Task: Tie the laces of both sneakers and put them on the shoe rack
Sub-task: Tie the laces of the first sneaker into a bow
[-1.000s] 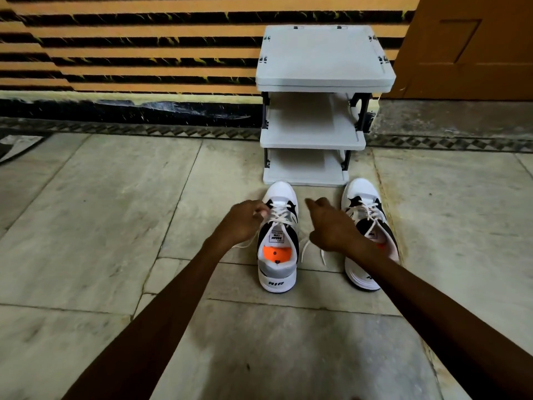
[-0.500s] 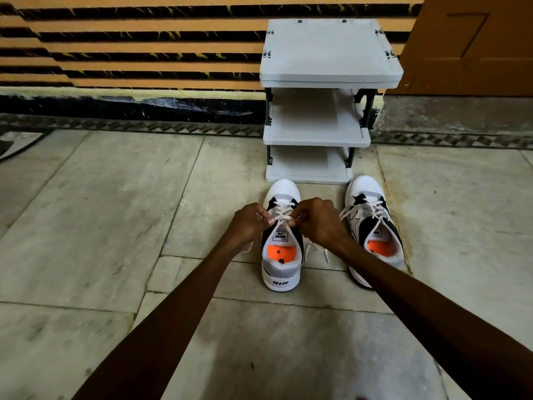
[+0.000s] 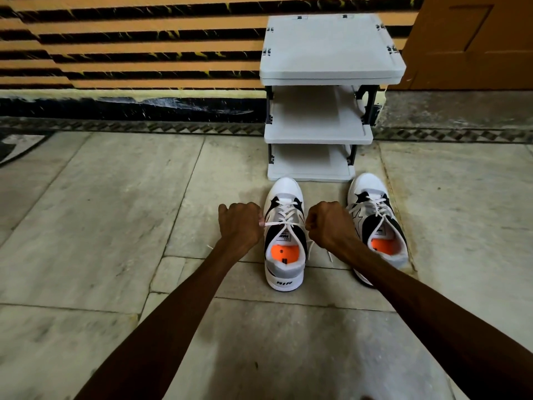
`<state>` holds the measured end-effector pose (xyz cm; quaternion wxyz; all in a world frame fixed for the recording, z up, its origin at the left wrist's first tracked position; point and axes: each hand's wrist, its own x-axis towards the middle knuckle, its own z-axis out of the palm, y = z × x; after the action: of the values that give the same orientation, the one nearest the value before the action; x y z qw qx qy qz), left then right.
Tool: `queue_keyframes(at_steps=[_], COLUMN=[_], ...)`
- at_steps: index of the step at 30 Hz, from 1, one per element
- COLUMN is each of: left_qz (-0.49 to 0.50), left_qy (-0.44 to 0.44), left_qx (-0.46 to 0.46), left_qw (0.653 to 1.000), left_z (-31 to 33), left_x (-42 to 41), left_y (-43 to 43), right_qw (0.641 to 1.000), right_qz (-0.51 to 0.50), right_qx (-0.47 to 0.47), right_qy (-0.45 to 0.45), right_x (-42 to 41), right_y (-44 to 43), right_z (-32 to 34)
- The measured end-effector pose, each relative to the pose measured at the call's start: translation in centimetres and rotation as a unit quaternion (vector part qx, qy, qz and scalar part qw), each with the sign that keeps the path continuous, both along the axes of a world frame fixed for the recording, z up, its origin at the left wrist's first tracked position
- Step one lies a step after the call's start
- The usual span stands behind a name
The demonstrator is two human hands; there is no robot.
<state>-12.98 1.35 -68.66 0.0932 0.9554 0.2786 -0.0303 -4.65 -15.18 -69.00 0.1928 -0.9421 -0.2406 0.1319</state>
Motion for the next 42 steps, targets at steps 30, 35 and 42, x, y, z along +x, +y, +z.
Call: queue_keyframes(at_steps=[30,35,42], left_qz=[-0.075,-0.062,0.037], left_qy=[-0.066,-0.069,-0.091], left_qx=[-0.177,-0.193,-0.337], left_qw=[0.979,0.977,0.937], left_z=[-0.5,-0.6,-0.1], left_x=[-0.9,-0.8,-0.5], left_y=[-1.1,-1.0,-1.0], right_qw=[0.998,0.998,0.992], right_qz=[0.058,0.044,0.048], right_qx=[0.029,0.041,0.079], right_qy=[-0.001,0.034,0.085], right_x=[-1.5,-1.3,-0.2], right_y=[0.3,0.6,0.1], right_z=[0.3,1.0,1.6])
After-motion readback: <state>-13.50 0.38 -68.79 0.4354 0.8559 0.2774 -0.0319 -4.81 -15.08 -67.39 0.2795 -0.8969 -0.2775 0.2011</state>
